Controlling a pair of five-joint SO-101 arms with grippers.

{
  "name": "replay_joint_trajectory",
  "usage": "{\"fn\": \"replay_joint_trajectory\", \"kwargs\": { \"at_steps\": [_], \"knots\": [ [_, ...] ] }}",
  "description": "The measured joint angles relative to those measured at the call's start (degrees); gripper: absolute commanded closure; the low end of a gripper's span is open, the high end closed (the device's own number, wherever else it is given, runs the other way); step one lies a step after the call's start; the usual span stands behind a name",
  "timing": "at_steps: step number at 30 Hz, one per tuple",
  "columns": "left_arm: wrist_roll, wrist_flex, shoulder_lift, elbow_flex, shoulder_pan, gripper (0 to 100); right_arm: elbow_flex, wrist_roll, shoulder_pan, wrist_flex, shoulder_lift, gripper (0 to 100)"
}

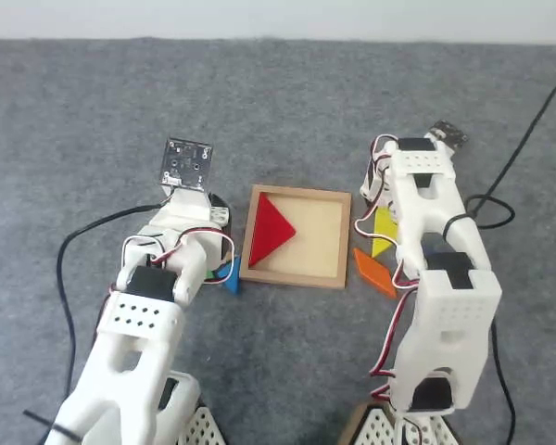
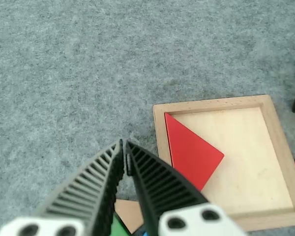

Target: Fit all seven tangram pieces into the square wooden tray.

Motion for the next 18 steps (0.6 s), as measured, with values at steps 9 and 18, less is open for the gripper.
{"fn": "replay_joint_trajectory", "kwargs": {
  "at_steps": [9, 18],
  "knots": [
    [0.00, 0.00, 0.00, 0.00, 0.00, 99, 0.00, 10.46, -0.18, 1.58, -0.62, 88.3],
    [0.00, 0.00, 0.00, 0.00, 0.00, 99, 0.00, 38.77, -0.18, 1.58, -4.31, 87.9]
  ]
}}
